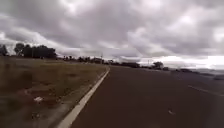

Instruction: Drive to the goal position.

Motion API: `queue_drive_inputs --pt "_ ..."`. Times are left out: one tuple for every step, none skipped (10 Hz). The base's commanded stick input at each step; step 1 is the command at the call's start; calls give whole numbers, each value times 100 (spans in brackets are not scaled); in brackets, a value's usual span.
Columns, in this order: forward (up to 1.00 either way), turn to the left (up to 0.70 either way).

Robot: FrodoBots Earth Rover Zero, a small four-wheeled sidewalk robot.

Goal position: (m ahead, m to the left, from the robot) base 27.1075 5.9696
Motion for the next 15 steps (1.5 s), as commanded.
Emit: queue_drive_inputs --pt "85 -4" --pt "85 -17" --pt "85 -20" --pt "85 -7" --pt "85 -19" --pt "85 -19" --pt "85 -5" --pt "85 -14" --pt "85 -7" --pt "85 0" --pt "85 -7" --pt "85 -17" --pt "85 -2" --pt "85 -16" --pt "85 -21"
